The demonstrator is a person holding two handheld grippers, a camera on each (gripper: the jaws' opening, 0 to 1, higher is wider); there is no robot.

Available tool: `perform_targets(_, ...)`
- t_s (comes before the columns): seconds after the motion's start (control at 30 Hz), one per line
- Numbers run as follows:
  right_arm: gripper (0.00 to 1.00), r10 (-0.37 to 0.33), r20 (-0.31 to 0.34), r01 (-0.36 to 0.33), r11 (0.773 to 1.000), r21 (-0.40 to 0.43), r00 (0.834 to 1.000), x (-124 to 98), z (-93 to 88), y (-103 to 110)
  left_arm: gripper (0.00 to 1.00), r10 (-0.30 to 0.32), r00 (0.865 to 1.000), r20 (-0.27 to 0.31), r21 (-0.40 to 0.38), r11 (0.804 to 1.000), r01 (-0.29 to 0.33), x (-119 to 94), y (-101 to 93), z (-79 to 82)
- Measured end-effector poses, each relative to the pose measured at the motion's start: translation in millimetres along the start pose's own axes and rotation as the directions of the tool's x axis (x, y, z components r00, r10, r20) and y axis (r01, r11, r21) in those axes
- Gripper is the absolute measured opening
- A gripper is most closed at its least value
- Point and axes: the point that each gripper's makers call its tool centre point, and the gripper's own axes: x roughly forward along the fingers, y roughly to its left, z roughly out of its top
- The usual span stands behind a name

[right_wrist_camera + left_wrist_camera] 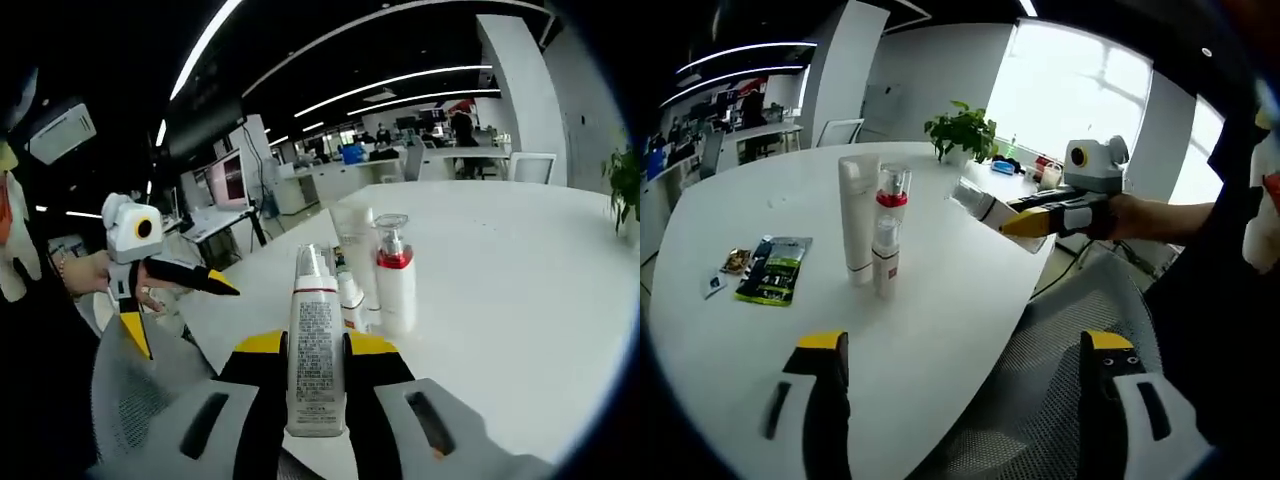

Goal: Arrange the skincare products in the storage area until every visible bottle or jar stands upright without overlapping.

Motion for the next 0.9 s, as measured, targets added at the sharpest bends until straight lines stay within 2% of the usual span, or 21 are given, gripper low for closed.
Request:
perform_targets(0.13, 0.20, 0.070, 0.048, -0.070, 0.998, 0.007, 0.996, 9.3, 14.4, 21.4, 0.87, -0.026, 0.998, 0.055, -0.049, 0.998, 0.029, -1.5, -4.0, 9.1)
perform_targets(0.23, 0.20, 0.139, 0.105, -0.140, 0.990, 0.005, 0.985, 13.6, 26.5, 37.5, 0.85, -0.053, 0.993, 0.107, -0.079, 0.995, 0.062, -4.3, -7.3, 19.2)
perform_targets(0.4, 0.20, 0.212, 0.146, -0.218, 0.975, 0.031, 0.966, 17.7, 36.1, 55.5, 0.84, -0.079, 0.978, 0.192, -0.124, 0.987, 0.104, -8.7, -9.7, 35.7)
perform_targets(0.43, 0.20, 0.218, 0.156, -0.226, 0.974, 0.033, 0.963, 18.1, 38.1, 57.5, 0.84, -0.095, 0.969, 0.229, -0.142, 0.981, 0.130, -10.1, -12.8, 42.4)
perform_targets(0.6, 0.20, 0.274, 0.238, -0.305, 0.947, 0.103, 0.932, 19.3, 50.4, 71.7, 0.81, -0.128, 0.939, 0.320, -0.205, 0.958, 0.201, -15.5, -12.6, 55.1)
perform_targets(0.63, 0.20, 0.274, 0.244, -0.307, 0.946, 0.108, 0.930, 19.4, 51.1, 72.1, 0.80, -0.132, 0.932, 0.338, -0.214, 0.954, 0.212, -16.7, -12.7, 57.9)
perform_targets(0.7, 0.20, 0.293, 0.278, -0.342, 0.928, 0.145, 0.915, 20.1, 55.0, 79.3, 0.76, -0.148, 0.914, 0.379, -0.222, 0.944, 0.245, -20.6, -13.7, 65.1)
perform_targets(0.73, 0.20, 0.290, 0.286, -0.342, 0.928, 0.151, 0.913, 21.0, 55.3, 79.0, 0.74, -0.153, 0.899, 0.410, -0.228, 0.937, 0.264, -23.2, -13.9, 70.8)
perform_targets(0.8, 0.20, 0.302, 0.309, -0.367, 0.912, 0.181, 0.902, 22.0, 56.6, 83.0, 0.69, -0.165, 0.881, 0.444, -0.231, 0.929, 0.291, -27.2, -14.2, 77.1)
perform_targets(0.9, 0.20, 0.316, 0.335, -0.396, 0.895, 0.206, 0.888, 24.3, 57.3, 89.4, 0.64, -0.172, 0.863, 0.475, -0.235, 0.920, 0.313, -29.8, -15.0, 84.0)
